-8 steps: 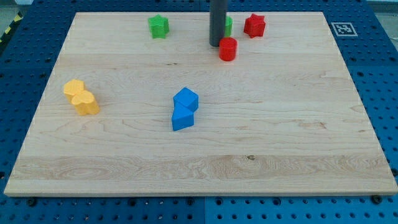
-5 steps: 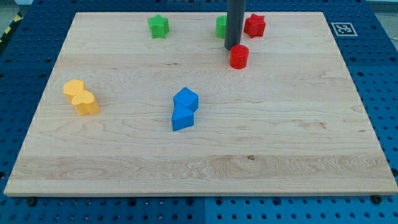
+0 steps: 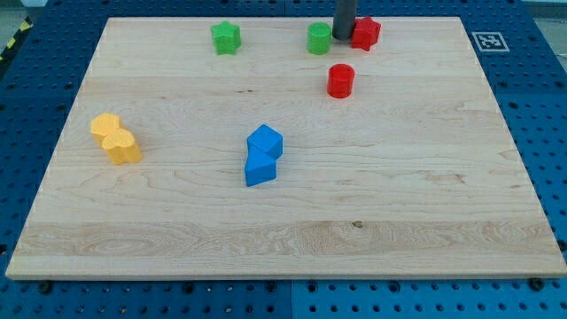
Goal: Push the green circle towards the green star
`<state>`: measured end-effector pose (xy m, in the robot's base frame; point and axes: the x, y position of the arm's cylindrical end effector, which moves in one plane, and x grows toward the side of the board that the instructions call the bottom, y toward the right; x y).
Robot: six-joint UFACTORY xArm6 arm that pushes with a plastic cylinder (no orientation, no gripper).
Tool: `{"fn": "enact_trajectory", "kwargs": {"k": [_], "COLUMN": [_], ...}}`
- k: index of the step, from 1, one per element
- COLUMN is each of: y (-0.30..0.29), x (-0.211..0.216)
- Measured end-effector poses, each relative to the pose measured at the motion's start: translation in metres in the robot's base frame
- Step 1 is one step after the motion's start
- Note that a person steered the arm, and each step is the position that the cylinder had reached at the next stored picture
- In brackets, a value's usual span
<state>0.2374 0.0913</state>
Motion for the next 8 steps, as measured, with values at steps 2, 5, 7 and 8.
{"fn": "enact_trajectory", "kwargs": {"k": [2,5,7,8], "y": [-0.001,-0.045,-0.094,-0.105], "x": [0.007,0.020,0.025,0.027]}}
